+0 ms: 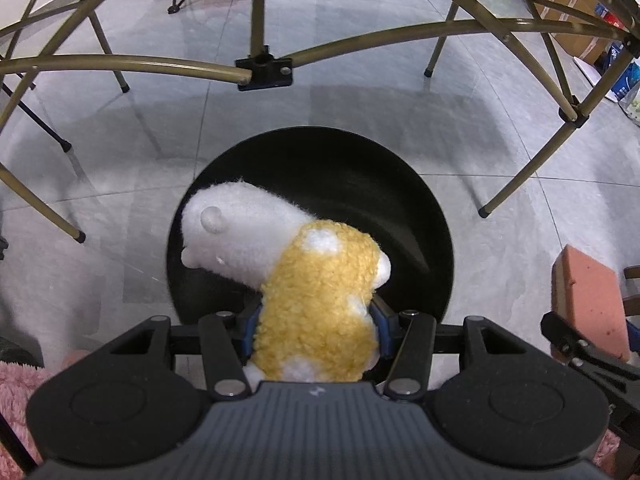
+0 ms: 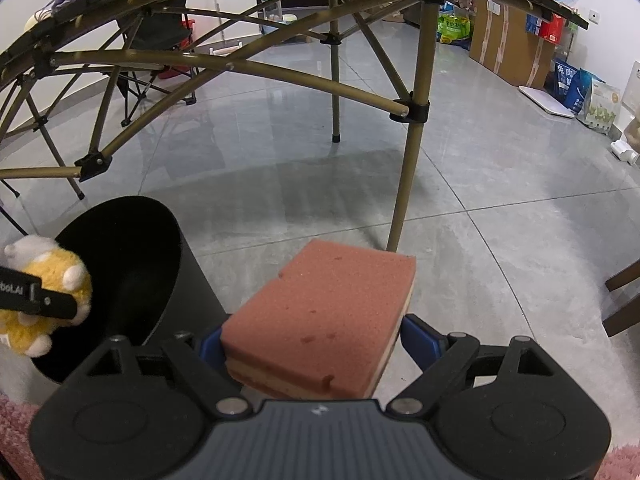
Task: Collect trash
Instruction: 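Open the left gripper over the bin to drop the yellow-white plush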
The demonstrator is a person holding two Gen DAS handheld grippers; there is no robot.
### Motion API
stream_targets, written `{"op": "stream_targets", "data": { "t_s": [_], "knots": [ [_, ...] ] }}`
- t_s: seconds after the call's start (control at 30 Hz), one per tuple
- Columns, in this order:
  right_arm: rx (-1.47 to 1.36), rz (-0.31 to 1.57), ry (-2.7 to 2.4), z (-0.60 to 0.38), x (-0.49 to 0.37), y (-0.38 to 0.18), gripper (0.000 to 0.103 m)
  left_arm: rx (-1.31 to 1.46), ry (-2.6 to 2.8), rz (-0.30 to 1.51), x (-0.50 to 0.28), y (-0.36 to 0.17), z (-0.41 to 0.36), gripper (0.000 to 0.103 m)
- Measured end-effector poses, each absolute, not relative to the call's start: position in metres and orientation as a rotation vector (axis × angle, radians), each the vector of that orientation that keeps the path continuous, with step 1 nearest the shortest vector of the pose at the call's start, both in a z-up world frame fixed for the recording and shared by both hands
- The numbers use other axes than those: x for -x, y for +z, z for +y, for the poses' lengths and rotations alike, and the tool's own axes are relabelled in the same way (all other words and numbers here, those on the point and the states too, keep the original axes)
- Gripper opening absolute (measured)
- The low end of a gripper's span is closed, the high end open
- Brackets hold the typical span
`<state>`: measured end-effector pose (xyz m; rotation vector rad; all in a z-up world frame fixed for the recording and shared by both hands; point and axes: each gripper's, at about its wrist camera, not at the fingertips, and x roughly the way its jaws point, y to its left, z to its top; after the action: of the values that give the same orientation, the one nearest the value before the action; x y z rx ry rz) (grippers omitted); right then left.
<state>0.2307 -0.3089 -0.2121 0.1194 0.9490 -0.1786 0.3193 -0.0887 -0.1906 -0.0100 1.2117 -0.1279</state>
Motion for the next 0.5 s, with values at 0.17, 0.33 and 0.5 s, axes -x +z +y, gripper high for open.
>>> {"op": "stream_targets", "data": {
  "t_s": [0.17,0.33,0.5],
  "knots": [
    [-0.124,0.958,-0.191,-0.313,-0.233,-0.216,0.087,0.018,-0.136,1.231,-0.325,-0.194,-0.098,0.053],
    [-0.127,0.967,-0.189,-0.313,-0.234,-0.218,0.087,0.026,-0.126,1.253,-0.329,-0.199,-0.102,0.053],
    [-0.123,0.973,-0.180,-0.312,-0.235,-0.219,0.087,0.025,-0.116,1.256,-0.330,-0.201,-0.102,0.054]
  ]
}}
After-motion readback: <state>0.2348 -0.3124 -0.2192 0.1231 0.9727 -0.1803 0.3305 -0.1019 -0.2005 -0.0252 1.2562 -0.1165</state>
